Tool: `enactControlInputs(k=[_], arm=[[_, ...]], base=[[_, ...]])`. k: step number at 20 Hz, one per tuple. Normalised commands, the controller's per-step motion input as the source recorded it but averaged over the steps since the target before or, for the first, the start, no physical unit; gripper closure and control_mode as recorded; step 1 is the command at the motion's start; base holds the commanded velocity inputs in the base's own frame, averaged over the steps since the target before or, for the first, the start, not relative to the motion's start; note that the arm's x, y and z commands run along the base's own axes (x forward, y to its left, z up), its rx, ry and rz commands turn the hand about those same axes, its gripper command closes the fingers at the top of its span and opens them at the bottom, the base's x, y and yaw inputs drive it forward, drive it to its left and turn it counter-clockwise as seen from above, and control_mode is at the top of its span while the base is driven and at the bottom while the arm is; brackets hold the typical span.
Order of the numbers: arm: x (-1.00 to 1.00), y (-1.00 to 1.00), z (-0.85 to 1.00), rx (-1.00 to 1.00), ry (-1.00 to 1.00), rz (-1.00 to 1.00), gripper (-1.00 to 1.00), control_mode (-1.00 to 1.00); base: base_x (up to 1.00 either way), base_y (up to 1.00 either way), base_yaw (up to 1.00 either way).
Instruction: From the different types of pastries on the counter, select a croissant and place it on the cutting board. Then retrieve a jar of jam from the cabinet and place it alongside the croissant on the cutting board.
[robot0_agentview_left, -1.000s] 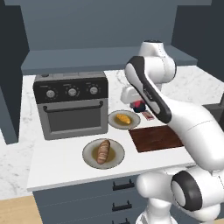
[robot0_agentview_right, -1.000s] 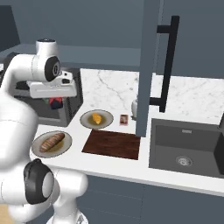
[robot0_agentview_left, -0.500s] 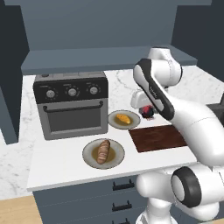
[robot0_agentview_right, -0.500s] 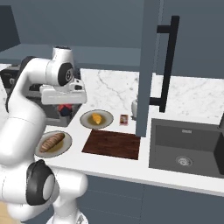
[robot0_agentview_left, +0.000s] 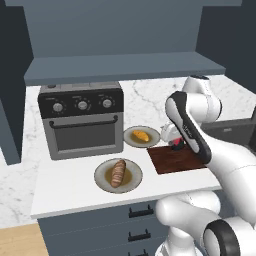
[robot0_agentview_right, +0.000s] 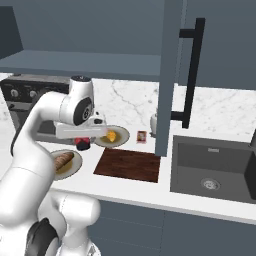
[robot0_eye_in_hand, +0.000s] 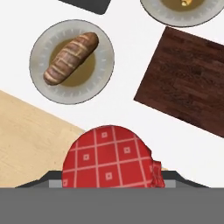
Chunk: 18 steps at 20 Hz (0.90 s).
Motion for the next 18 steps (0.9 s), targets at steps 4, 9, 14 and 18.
enactControlInputs(k=[4,9,14,18], arm=[[0.77,-1.00,0.04,0.00,0.00,0.04,1.00,-1.00],[0.40,-0.74,-0.10,0.03,0.00,0.03,1.00,-1.00],[-0.29,-0.22,-0.71,0.04,0.00,0.00,1.00,-1.00],[-0.63,-0.03,-0.80,0.06,0.01,0.00,1.00,-1.00]], base=[[0.00,0.00,0.00],[0.00,0.00,0.00],[0.00,0.00,0.00],[0.00,0.00,0.00]])
